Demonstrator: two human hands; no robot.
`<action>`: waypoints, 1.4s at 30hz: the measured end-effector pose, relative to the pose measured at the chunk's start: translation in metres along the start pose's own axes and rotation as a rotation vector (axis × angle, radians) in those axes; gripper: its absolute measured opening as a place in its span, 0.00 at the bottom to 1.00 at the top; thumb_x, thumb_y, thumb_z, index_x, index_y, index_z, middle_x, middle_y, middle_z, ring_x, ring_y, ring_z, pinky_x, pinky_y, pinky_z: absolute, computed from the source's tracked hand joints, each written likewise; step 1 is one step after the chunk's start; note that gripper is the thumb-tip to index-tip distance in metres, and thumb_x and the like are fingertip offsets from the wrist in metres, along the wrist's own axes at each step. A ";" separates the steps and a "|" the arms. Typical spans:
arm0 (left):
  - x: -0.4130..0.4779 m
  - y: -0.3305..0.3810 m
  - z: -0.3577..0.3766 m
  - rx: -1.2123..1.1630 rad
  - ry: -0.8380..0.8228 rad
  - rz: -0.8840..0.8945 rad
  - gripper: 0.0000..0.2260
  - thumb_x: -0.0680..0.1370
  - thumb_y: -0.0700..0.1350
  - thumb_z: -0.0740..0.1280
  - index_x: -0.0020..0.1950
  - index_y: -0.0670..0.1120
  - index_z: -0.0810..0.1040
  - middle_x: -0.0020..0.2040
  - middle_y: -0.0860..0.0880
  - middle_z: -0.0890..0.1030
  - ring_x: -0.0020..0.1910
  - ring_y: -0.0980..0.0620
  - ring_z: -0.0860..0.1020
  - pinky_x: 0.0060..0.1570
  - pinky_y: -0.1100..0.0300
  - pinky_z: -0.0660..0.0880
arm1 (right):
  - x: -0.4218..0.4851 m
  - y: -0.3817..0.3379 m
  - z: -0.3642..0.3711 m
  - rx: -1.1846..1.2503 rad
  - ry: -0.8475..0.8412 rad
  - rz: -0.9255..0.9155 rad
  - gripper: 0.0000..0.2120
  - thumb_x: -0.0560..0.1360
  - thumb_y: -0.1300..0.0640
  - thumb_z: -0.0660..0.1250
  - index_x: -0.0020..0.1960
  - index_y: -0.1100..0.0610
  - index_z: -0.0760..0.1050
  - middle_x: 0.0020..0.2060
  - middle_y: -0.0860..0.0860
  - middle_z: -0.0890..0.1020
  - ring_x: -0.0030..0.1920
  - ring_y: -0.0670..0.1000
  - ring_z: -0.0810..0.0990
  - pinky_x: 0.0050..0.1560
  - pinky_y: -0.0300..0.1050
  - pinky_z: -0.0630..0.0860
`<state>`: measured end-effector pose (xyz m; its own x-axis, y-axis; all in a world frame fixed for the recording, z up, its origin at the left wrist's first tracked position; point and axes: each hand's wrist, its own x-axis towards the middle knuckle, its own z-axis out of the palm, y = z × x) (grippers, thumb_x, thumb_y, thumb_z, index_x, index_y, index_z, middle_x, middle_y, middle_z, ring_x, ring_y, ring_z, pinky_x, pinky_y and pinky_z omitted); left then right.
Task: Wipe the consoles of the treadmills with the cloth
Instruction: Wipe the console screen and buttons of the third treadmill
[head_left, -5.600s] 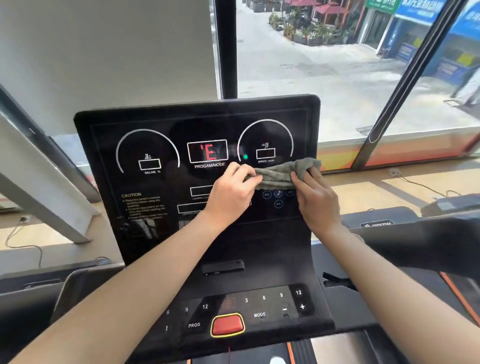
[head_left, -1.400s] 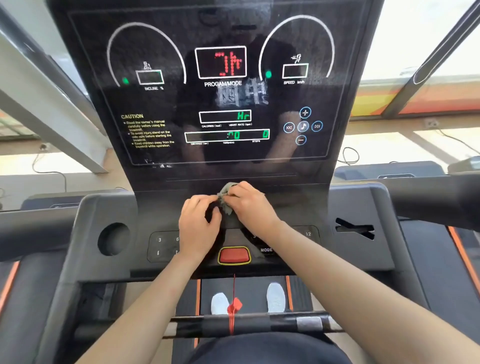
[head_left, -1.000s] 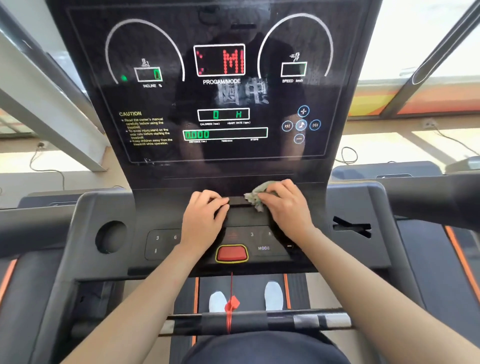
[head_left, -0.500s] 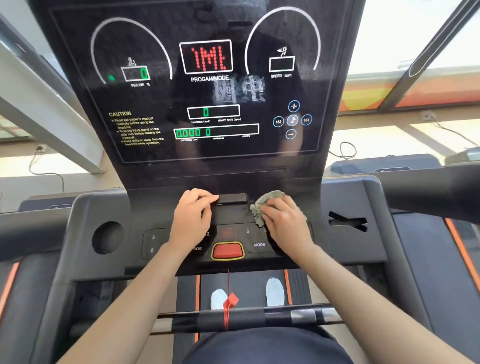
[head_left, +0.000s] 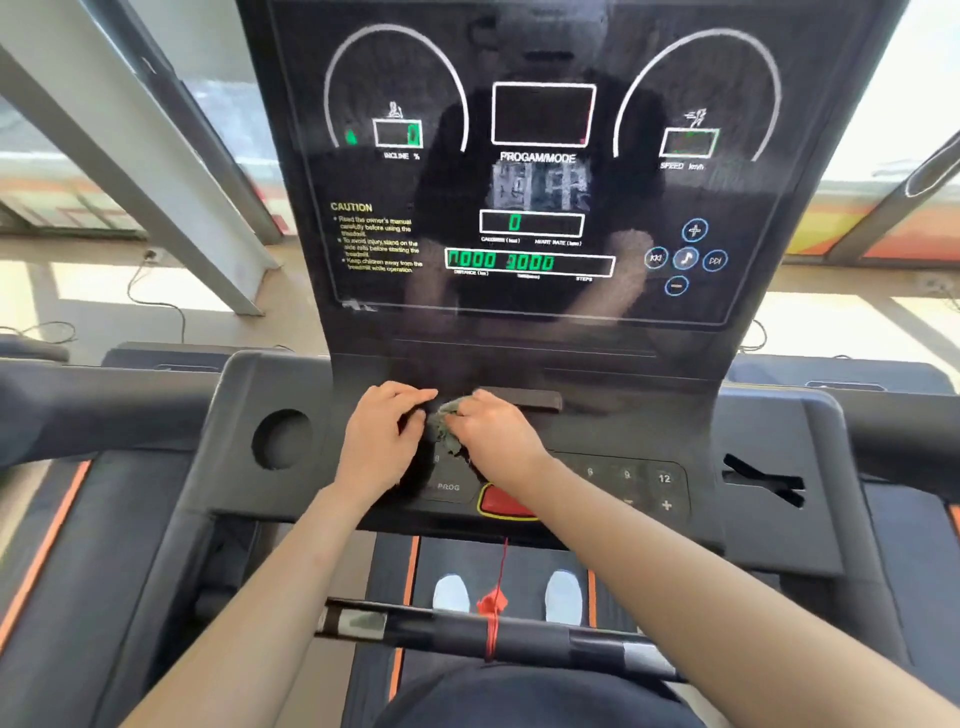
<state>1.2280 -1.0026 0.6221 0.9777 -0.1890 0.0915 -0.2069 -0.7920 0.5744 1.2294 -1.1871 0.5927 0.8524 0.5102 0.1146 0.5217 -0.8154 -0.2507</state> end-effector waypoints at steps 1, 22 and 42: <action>-0.004 -0.006 -0.005 0.008 0.010 -0.012 0.14 0.79 0.38 0.67 0.62 0.50 0.84 0.55 0.54 0.81 0.55 0.53 0.75 0.58 0.59 0.72 | 0.011 -0.009 0.006 0.021 -0.002 -0.013 0.12 0.66 0.67 0.76 0.49 0.59 0.83 0.45 0.55 0.82 0.50 0.60 0.79 0.42 0.55 0.82; 0.035 -0.051 -0.028 0.183 0.275 0.240 0.06 0.78 0.46 0.72 0.51 0.45 0.86 0.46 0.48 0.79 0.45 0.47 0.74 0.43 0.53 0.74 | 0.056 -0.009 -0.034 -0.175 0.196 -0.202 0.11 0.75 0.64 0.67 0.56 0.61 0.79 0.55 0.58 0.78 0.56 0.60 0.76 0.59 0.55 0.74; -0.050 -0.089 -0.044 -0.044 -0.084 0.259 0.09 0.77 0.45 0.72 0.56 0.48 0.86 0.56 0.52 0.83 0.54 0.52 0.76 0.61 0.62 0.71 | 0.012 -0.087 0.009 0.391 0.091 -0.102 0.10 0.77 0.61 0.65 0.52 0.59 0.85 0.53 0.51 0.86 0.55 0.53 0.82 0.64 0.39 0.72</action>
<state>1.1991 -0.8973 0.6022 0.8854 -0.4314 0.1730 -0.4464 -0.6854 0.5753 1.1942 -1.1079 0.6073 0.8057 0.5426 0.2376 0.5662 -0.5874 -0.5782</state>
